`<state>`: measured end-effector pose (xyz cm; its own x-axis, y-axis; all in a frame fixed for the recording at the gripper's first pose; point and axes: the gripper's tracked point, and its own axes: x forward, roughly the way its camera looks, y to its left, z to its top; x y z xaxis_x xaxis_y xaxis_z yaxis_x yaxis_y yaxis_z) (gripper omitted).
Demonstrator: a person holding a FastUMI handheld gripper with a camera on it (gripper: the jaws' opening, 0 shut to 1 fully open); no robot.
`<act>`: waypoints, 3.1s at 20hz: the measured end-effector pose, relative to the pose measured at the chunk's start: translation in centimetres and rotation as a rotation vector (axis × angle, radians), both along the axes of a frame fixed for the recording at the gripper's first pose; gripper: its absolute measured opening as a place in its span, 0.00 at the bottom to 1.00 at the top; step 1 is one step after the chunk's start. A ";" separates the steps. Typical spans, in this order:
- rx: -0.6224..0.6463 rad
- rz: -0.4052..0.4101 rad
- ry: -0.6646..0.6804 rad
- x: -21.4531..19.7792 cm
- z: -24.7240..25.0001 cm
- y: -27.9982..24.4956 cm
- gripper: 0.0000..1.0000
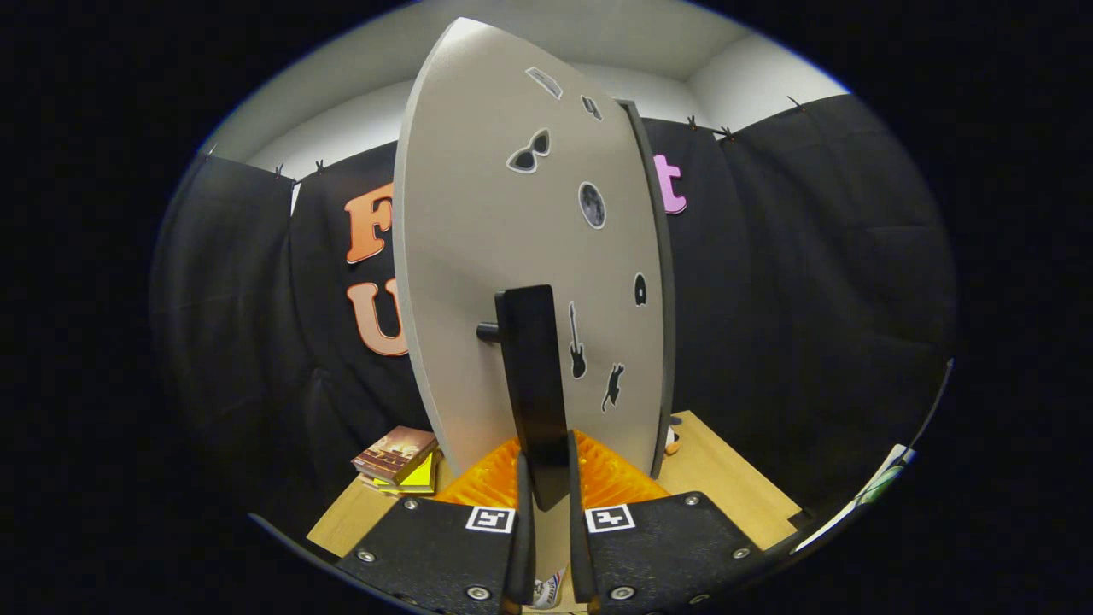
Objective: Open the shoe cabinet door, grab the shoes and put them into the shoe cabinet, then close the shoe cabinet door.
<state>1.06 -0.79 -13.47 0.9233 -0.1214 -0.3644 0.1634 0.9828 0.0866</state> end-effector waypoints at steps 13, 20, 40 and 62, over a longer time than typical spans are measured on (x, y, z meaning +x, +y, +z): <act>0.078 -0.239 -0.023 -1.7 0.1 -6.0 0.09; 0.090 -0.189 -0.024 -2.0 0.0 -6.4 0.08; -0.026 -0.188 -0.026 -3.9 -1.5 -4.3 0.69; 0.195 0.131 0.608 -5.1 -34.0 13.3 0.86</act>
<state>-4.05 12.52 -47.48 0.5485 0.0991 -0.8302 0.1194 0.9735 0.1950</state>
